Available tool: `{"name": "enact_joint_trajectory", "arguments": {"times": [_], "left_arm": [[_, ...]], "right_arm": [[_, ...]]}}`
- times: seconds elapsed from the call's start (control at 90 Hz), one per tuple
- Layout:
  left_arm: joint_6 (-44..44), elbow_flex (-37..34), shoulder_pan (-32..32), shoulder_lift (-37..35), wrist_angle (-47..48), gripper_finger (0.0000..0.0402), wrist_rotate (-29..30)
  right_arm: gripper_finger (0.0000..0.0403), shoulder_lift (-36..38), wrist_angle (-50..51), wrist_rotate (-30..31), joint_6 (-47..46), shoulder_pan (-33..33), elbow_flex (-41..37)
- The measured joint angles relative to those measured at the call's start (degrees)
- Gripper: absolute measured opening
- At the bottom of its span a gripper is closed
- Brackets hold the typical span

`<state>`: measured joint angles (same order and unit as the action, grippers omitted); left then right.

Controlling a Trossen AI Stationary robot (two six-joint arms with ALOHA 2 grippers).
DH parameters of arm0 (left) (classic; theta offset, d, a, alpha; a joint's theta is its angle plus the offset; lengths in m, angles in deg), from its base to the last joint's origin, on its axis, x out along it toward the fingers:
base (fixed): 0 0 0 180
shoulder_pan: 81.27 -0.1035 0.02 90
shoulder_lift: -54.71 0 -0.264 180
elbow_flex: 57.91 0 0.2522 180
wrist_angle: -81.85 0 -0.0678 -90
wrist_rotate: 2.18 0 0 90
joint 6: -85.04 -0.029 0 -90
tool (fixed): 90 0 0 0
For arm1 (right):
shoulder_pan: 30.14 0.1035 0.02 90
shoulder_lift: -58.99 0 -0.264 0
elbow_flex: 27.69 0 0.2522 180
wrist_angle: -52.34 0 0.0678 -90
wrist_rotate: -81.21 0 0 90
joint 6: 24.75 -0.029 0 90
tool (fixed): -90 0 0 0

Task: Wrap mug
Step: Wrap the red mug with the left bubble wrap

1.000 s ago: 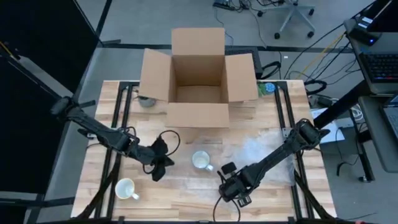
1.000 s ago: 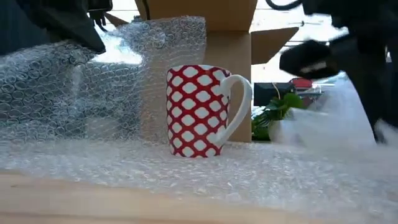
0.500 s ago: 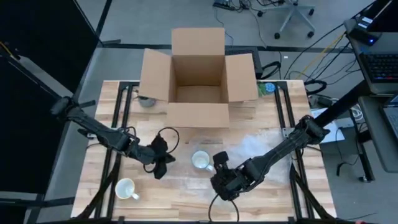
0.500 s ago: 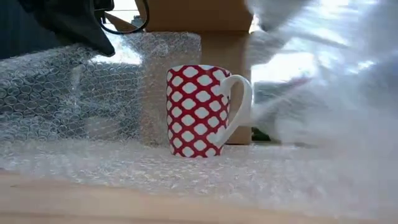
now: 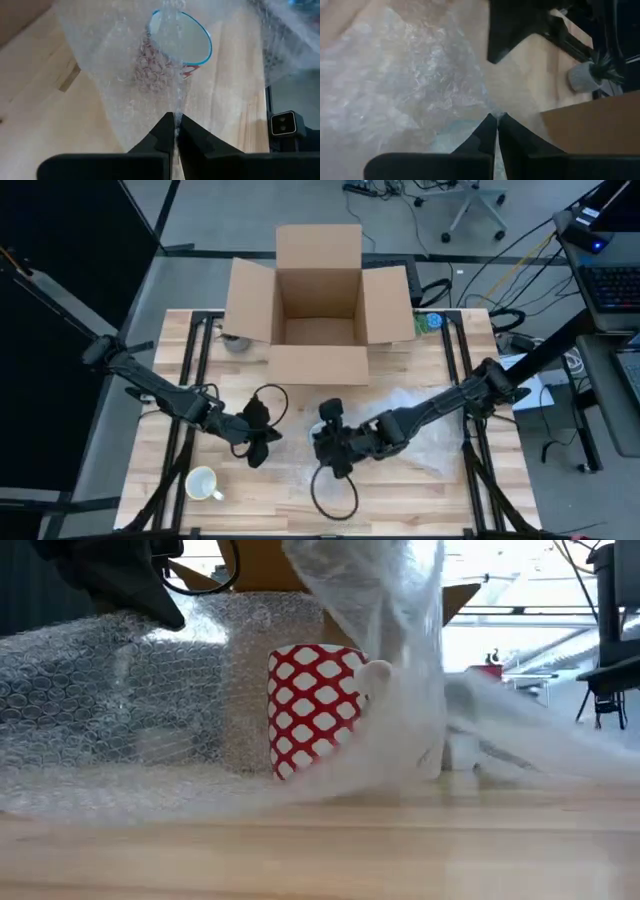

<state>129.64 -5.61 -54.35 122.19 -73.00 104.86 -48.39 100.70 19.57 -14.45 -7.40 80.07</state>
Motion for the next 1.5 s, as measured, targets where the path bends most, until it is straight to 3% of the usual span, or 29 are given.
{"name": "enact_joint_trajectory", "arguments": {"times": [0.433, 0.656, 0.844, 0.978, 1.2, 1.333, 1.5], "left_arm": [[-0.02, 0.0, 0.0, 0.0, 0.02, 0.0003, -0.01], [-0.03, 0.0, -0.02, 0.0, 0.07, 0.0003, -0.02], [3.81, -0.02, 0.0, 0.0, 4.39, 0.0003, 1.4], [5.97, -0.02, 0.0, 0.0, 9.59, 0.0003, 5.53], [2.55, -0.02, -0.06, 0.0, 12.11, 0.0005, 6.03], [1.29, -0.02, -0.93, 0.0, 12.22, 0.0027, 6.01], [0.0, -0.02, -3.24, -0.27, 15.02, 0.0085, 5.99]], "right_arm": [[0.0, -3.31, -11.72, -3.52, 6.03, -4.84, -0.04], [0.0, -6.18, -14.47, -10.86, 5.57, -7.08, 0.03], [0.0, -8.69, -14.69, -10.72, 6.2, -7.04, -0.04], [0.0, -8.9, -14.76, -10.66, 6.4, -7.04, -0.07], [0.0, -8.88, -14.69, -10.59, 6.47, -7.01, -0.07], [0.0, -8.88, -14.69, -10.68, 6.62, -7.02, -0.07], [0.0, -8.88, -14.66, -10.71, 6.91, -7.01, -0.07]]}}
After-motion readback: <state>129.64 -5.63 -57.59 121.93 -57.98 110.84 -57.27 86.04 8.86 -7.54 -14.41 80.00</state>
